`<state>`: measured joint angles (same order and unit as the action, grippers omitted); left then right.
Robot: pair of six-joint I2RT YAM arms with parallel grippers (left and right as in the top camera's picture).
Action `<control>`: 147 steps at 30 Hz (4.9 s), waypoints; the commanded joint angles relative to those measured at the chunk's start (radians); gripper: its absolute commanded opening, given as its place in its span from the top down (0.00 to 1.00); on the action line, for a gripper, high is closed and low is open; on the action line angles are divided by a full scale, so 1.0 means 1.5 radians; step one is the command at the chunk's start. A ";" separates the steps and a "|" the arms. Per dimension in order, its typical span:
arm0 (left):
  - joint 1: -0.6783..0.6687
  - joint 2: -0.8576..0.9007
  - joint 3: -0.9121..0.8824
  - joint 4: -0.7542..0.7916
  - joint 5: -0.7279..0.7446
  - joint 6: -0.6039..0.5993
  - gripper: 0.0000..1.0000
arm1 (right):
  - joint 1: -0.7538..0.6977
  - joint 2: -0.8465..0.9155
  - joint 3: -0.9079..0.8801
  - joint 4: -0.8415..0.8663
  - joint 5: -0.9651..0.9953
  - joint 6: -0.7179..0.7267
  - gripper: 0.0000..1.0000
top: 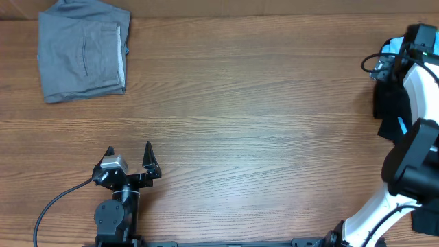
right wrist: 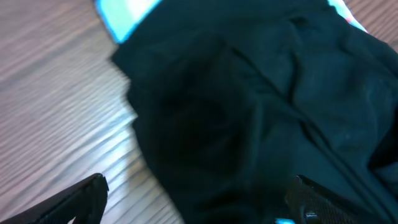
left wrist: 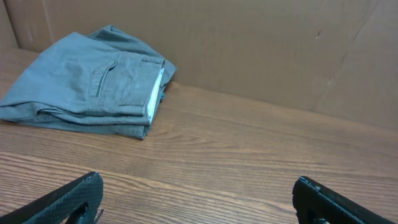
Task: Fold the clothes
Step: 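Reach the right gripper to the black shirt on the right pile and grasp it, then drag the black shirt leftward onto the table center with the right gripper, then grasp the left edge of the black shirt with the left gripper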
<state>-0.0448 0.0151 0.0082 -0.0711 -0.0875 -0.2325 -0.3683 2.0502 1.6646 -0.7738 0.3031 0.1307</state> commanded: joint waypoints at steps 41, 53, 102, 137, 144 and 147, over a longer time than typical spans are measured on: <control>0.005 -0.007 -0.002 0.002 -0.003 0.010 0.00 | -0.003 0.060 0.022 0.053 -0.017 0.015 0.96; 0.005 -0.007 -0.002 0.002 -0.003 0.010 0.00 | 0.009 -0.154 0.022 0.081 -0.274 0.013 0.96; 0.005 -0.007 -0.002 0.002 -0.003 0.010 0.00 | 0.507 -0.247 0.100 -0.222 -0.318 0.176 0.00; 0.003 -0.005 -0.002 0.004 0.169 -0.204 0.00 | 0.353 -0.266 -0.471 -0.147 -0.355 0.244 0.25; 0.003 0.041 -0.002 0.004 0.168 -0.204 0.00 | 0.353 -0.266 -0.529 -0.027 -0.352 0.265 0.25; 0.004 0.077 -0.002 0.004 0.165 -0.204 0.00 | 0.353 -0.266 -0.529 0.003 -0.337 0.265 0.26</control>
<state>-0.0448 0.0891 0.0082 -0.0628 0.1463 -0.5255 0.1589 1.6543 0.8749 -0.7982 -0.2207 0.5159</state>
